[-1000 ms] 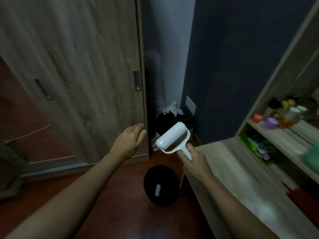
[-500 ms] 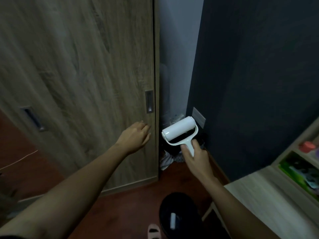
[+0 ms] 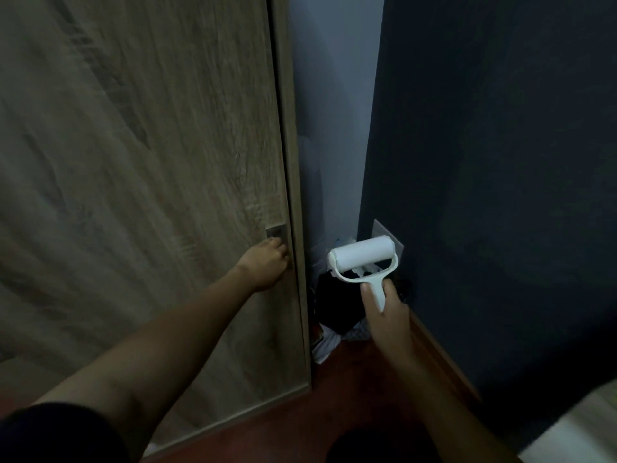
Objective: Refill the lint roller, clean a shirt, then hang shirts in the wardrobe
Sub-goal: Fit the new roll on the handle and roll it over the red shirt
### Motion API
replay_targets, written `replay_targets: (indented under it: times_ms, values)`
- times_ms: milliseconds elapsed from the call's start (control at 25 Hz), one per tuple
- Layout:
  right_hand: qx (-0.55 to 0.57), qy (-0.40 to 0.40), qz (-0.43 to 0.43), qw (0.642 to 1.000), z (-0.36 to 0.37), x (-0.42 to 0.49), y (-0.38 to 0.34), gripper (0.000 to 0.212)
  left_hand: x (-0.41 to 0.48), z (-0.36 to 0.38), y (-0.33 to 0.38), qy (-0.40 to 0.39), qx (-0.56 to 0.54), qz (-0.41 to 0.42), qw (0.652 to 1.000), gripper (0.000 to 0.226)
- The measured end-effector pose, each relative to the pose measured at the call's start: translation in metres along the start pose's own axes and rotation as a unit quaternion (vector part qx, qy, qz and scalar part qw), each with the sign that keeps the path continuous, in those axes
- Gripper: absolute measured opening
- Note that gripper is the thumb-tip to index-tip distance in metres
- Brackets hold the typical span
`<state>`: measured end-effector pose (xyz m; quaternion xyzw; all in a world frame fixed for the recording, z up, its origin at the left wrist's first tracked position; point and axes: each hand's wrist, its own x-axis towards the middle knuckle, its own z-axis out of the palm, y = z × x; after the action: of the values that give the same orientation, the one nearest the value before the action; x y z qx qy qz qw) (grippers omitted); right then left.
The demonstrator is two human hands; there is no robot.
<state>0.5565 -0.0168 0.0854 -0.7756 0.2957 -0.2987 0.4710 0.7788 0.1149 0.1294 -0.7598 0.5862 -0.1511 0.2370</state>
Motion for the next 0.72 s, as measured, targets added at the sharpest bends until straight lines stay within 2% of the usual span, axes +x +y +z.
replay_targets:
  times_ms: [160,280,400,560,720]
  values:
    - [-0.003,0.012,0.016,1.0,0.014,0.023,-0.007,0.018,0.01,0.019,-0.024,0.023,0.049,0.058,0.997,0.009]
    - [-0.005,0.015,0.003,1.0,0.03,0.028,-0.014,0.023,0.009,0.031,-0.024,0.035,0.071,0.075,0.994,0.03]
    - [0.014,0.01,-0.012,1.0,0.051,0.026,-0.029,0.023,-0.007,0.039,-0.032,0.055,0.093,0.083,0.991,0.021]
    - [0.034,-0.018,-0.023,0.999,0.085,0.013,-0.059,0.017,-0.055,0.052,-0.05,0.015,0.084,0.058,0.995,0.022]
    - [0.05,-0.048,-0.051,0.996,0.131,-0.008,-0.09,0.015,-0.122,0.06,-0.075,-0.041,0.064,0.013,0.997,0.046]
